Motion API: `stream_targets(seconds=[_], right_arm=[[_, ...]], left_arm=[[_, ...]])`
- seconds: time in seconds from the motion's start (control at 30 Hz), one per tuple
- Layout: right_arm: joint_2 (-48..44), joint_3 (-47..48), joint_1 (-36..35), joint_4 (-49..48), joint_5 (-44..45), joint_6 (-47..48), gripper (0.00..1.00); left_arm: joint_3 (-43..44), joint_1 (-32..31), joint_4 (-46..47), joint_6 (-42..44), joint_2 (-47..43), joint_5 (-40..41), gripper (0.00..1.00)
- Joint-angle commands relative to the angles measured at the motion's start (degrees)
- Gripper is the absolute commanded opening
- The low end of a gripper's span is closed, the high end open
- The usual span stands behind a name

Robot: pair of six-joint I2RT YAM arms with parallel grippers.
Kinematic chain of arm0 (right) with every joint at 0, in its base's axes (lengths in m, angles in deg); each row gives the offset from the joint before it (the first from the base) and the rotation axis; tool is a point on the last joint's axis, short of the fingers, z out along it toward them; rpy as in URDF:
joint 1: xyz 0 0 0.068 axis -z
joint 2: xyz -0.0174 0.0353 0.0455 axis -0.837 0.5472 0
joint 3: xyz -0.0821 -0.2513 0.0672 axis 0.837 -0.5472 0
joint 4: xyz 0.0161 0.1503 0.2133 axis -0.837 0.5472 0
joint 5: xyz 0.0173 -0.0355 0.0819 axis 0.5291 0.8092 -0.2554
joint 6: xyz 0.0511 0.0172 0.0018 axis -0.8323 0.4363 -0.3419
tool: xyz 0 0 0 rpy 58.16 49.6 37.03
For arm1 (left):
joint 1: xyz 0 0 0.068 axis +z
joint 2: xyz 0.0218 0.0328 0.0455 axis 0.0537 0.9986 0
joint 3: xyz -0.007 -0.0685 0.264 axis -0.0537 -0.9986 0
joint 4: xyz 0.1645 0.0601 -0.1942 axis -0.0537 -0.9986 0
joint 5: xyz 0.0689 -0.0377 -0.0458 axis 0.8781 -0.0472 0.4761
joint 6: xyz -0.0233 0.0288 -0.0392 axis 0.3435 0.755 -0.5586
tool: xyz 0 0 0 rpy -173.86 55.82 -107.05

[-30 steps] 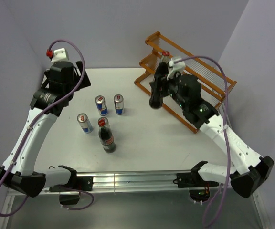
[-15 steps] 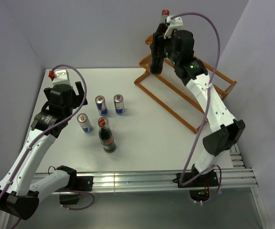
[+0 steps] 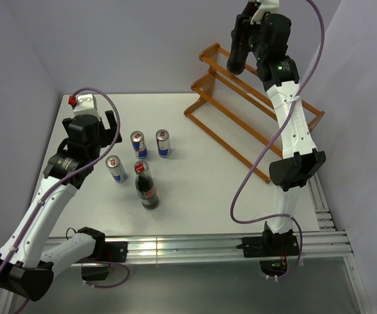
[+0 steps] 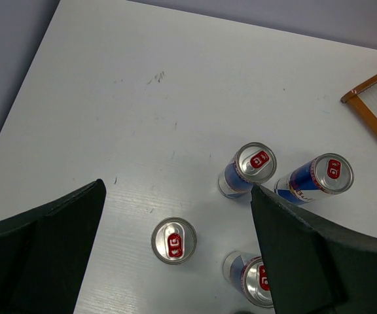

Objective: Place and organize the beverage onto the shelf

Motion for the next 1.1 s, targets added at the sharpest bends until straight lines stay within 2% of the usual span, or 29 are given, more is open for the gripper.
stream_targets(seconds=[0.0, 0.2, 0.53, 0.83, 1.07], right_arm=[[-3.2, 5.9, 2.6, -15.2, -2.4, 0.1, 0.00], [-3.3, 3.3, 5.5, -13.9, -5.0, 0.0, 0.00], [-0.5, 1.6, 5.9, -15.4, -7.7, -0.2, 0.00], [0.3, -3.9, 5.2, -21.6, -10.2, -0.2, 0.00], [6.8, 2.1, 2.8, -21.2, -10.7, 0.4, 0.00]], left_arm=[[-0.1, 0.1, 2.0, 0.9, -0.3, -1.0, 1.00], [0.0, 0.1, 1.8, 0.8, -0.3, -1.7, 0.99], [-0.2, 0.1, 1.9, 0.9, -0.5, -2.4, 1.00], [-0.4, 0.1, 2.0, 0.8, -0.4, -3.1, 0.99], [-0.5, 0.1, 2.2, 0.7, -0.7, -4.2, 0.99]])
